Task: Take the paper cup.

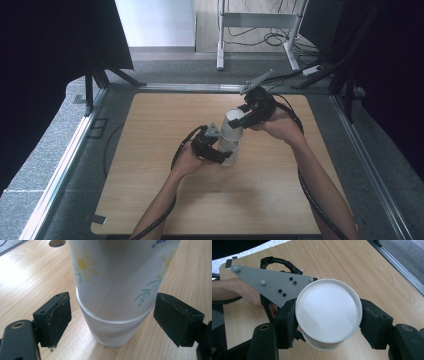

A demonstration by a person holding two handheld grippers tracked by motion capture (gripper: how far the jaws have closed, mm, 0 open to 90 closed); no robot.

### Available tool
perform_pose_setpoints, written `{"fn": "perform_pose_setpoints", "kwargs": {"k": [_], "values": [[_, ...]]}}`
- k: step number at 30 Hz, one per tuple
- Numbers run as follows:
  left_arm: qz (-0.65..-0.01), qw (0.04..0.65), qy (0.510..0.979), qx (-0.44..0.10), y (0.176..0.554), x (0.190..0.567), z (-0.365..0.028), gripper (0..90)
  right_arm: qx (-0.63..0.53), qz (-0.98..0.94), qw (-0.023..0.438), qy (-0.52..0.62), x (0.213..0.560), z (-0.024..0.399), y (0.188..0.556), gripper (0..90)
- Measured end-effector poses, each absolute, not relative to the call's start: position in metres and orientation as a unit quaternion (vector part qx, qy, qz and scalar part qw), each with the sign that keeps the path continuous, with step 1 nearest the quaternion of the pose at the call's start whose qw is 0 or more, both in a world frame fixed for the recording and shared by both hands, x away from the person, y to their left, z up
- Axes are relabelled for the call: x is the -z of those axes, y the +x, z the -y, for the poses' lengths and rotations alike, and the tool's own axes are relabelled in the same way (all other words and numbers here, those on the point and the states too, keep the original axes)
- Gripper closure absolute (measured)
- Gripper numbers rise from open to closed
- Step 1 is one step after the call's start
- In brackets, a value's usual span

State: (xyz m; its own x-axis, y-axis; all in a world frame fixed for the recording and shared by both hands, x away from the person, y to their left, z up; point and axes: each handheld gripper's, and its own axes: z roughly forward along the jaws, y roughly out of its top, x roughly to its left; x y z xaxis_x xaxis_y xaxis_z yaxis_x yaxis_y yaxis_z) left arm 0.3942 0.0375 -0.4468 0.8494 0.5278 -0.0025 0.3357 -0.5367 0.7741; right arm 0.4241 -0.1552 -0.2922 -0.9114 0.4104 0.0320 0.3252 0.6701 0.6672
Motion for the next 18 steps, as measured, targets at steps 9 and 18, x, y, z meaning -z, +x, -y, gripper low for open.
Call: {"fn": "perform_pose_setpoints", "kwargs": {"k": [9,18], "values": [[-0.242,0.419,0.868,-0.111,0.391,0.436,-0.044,13.5,-0.357,-0.910,0.070,0.197,0.279,0.159,0.417,35.8],[-0.241,0.426,0.866,-0.100,0.386,0.425,-0.054,8.2,-0.361,-0.909,0.077,0.191,0.266,0.164,0.406,35.8]]}}
